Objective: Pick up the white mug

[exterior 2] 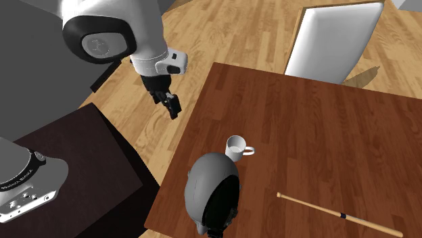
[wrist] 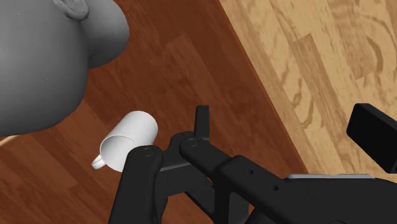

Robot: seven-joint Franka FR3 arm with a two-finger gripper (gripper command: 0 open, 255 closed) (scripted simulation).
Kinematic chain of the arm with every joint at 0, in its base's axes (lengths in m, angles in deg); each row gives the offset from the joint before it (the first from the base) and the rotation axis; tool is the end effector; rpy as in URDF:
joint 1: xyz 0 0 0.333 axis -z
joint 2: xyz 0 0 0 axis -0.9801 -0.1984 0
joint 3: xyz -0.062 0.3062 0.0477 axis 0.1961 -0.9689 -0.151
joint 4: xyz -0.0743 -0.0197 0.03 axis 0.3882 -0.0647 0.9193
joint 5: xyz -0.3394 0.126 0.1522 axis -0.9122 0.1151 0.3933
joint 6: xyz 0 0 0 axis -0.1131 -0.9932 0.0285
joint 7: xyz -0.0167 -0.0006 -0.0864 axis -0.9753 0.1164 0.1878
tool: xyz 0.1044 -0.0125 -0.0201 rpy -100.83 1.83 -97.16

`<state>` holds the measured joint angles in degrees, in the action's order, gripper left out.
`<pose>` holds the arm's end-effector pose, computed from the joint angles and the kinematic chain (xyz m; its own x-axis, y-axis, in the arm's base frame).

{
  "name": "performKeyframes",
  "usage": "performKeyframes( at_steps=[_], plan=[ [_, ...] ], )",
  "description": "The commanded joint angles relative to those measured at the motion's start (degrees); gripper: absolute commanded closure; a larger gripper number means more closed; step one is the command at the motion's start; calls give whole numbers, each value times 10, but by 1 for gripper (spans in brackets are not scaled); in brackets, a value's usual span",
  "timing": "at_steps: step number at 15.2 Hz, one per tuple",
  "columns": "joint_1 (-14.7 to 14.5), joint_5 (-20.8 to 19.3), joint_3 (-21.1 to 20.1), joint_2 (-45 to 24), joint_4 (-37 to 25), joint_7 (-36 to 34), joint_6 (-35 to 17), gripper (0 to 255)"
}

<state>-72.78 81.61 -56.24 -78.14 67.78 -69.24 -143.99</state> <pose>0.4572 -0.1503 0.3337 0.9966 0.0543 -0.0618 0.0571 -0.9974 0.0436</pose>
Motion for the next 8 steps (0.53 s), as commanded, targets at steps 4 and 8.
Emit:
performKeyframes(
  at_steps=[4,8],
  plan=[
    [14,39,12,-106,-58,34,-64,0],
    [34,79,10,-193,-119,64,-100,0]
  ],
)
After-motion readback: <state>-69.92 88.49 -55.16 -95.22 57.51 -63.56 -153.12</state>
